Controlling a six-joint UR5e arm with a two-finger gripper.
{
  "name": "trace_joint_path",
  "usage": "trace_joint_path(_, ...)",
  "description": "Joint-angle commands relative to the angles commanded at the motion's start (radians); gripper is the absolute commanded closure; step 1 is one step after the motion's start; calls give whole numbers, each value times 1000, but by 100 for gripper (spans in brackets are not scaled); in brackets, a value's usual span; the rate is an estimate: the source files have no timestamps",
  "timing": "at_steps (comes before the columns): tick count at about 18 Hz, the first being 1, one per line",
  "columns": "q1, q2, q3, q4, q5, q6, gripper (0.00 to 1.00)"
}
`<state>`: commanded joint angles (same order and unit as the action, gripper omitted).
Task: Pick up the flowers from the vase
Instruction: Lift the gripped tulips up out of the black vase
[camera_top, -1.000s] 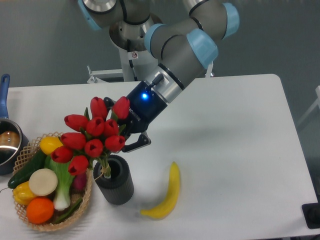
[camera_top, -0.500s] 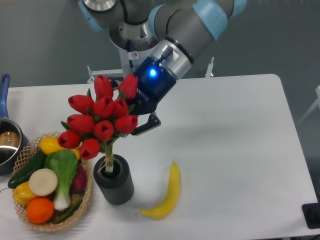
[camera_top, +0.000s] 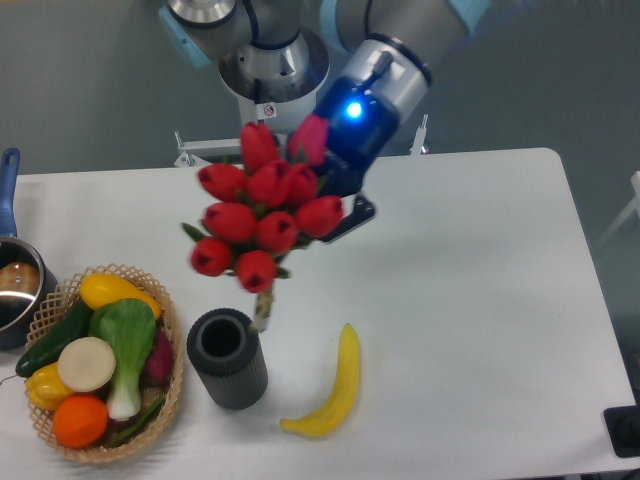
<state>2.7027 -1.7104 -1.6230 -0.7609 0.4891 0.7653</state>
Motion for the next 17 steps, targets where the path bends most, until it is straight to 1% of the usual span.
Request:
trace_joint_path(1, 12, -6, 8, 0, 21, 23, 58)
trace_joint_path(4, 20, -15, -1, -3, 75, 106, 58)
trace_joint_path(6, 32, -26, 3, -3, 114, 143, 58)
trace_joint_path(8, 32, -32, 11, -5, 143, 144, 58)
trace_joint_path(10, 31, -31, 6, -5, 146, 143, 58)
trace_joint_path(15, 37, -18, -24, -5, 146, 146, 58)
trace_joint_path(17, 40, -18, -26, -3, 144, 146, 58)
